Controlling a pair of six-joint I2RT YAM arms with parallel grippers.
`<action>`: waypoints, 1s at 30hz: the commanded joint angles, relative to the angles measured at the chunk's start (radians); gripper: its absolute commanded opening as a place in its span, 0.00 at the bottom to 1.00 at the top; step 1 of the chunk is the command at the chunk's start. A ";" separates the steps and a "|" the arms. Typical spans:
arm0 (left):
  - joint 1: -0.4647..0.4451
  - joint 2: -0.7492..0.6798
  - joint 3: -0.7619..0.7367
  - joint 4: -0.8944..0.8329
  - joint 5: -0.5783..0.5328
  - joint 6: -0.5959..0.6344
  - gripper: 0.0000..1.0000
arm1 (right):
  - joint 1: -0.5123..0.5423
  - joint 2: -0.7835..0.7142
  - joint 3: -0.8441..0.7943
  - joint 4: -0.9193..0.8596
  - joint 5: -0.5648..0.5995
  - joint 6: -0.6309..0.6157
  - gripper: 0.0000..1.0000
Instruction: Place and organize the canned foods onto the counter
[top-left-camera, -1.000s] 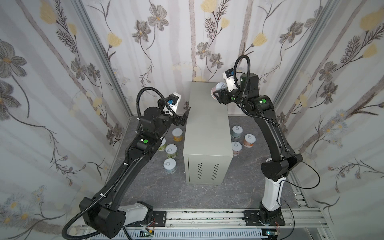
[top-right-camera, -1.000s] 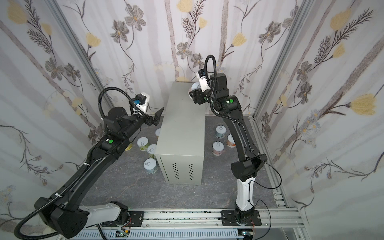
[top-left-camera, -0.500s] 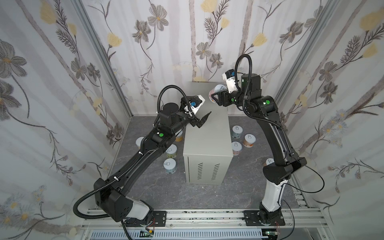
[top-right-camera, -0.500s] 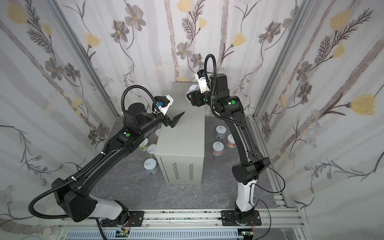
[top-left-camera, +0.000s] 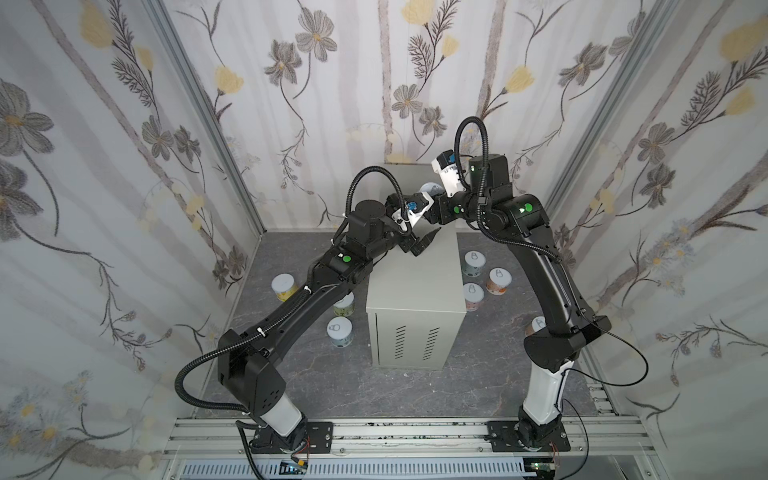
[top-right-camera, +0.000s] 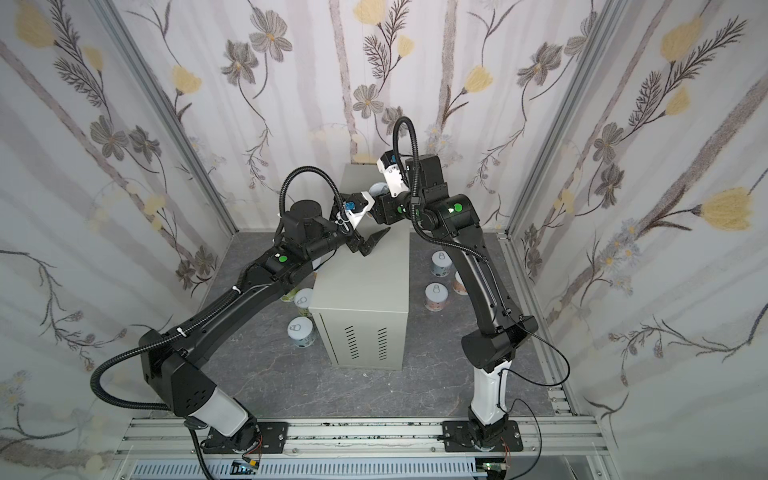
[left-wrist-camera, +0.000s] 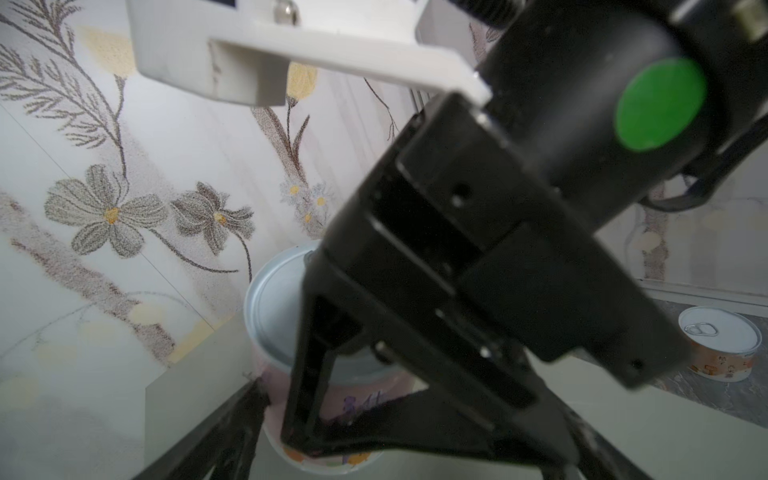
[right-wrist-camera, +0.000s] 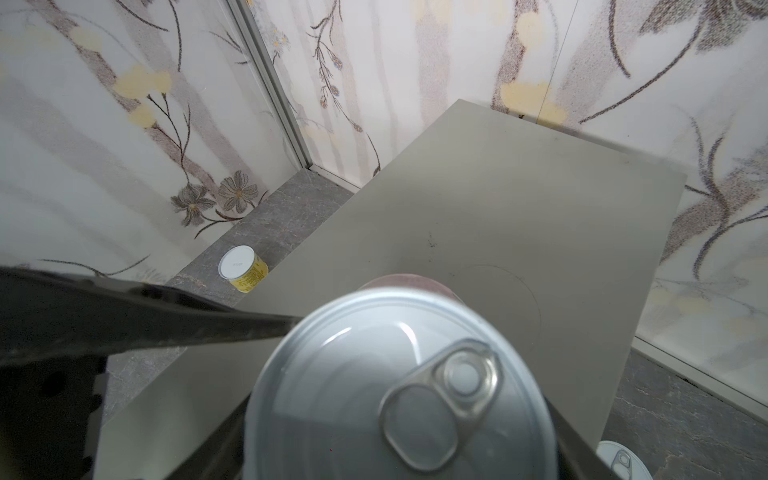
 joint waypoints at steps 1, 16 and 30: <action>0.001 0.017 0.002 0.047 -0.024 -0.009 1.00 | 0.006 -0.015 0.011 0.047 -0.023 -0.020 0.50; 0.002 0.043 -0.022 0.155 -0.100 -0.084 1.00 | 0.009 0.002 0.010 0.022 -0.053 -0.033 0.56; 0.005 0.073 0.011 0.077 -0.013 -0.150 0.88 | 0.008 0.036 0.010 0.026 -0.067 -0.039 0.62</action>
